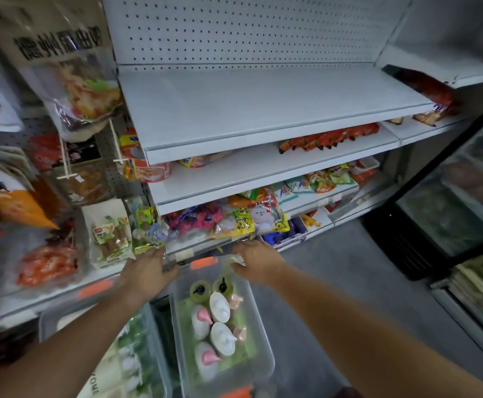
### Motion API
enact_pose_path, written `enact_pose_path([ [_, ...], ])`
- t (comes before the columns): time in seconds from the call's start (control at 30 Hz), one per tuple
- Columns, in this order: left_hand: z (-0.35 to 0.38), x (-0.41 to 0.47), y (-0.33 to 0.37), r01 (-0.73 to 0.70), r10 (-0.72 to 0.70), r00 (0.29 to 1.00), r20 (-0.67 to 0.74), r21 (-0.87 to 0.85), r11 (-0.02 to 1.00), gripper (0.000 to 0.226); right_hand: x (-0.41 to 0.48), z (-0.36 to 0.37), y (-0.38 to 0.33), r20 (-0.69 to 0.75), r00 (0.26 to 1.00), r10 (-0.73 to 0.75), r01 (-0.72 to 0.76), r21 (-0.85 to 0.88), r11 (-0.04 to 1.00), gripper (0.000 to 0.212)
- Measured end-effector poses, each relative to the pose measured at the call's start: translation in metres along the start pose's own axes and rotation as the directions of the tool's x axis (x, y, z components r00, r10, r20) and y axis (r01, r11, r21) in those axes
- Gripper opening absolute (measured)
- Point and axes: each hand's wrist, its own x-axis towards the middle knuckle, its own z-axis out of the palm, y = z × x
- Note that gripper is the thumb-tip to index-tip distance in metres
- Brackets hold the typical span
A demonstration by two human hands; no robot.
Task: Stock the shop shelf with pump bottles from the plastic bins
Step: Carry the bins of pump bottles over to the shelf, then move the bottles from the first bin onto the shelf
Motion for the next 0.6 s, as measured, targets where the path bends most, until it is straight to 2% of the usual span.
enact_pose_path([
  [0.17, 0.004, 0.002, 0.005, 0.062, -0.062, 0.998, -0.004, -0.038, 0.997, 0.075, 0.022, -0.005, 0.014, 0.039, 0.997, -0.073, 0.074, -0.027, 0.997, 0.046],
  [0.3, 0.011, 0.002, 0.016, 0.178, -0.179, 0.983, -0.038, -0.028, 0.984, 0.075, 0.054, -0.005, 0.030, 0.082, 0.974, -0.212, 0.219, -0.089, 0.972, 0.040],
  [0.47, 0.020, -0.013, 0.042, 0.372, -0.373, 0.928, -0.013, -0.050, 0.927, 0.070, 0.092, -0.005, 0.051, 0.147, 0.900, -0.411, 0.429, -0.116, 0.896, 0.039],
  [0.6, 0.033, -0.032, 0.065, 0.524, -0.530, 0.847, -0.020, -0.122, 0.843, 0.067, 0.108, -0.006, 0.053, 0.226, 0.801, -0.554, 0.589, -0.136, 0.797, 0.038],
])
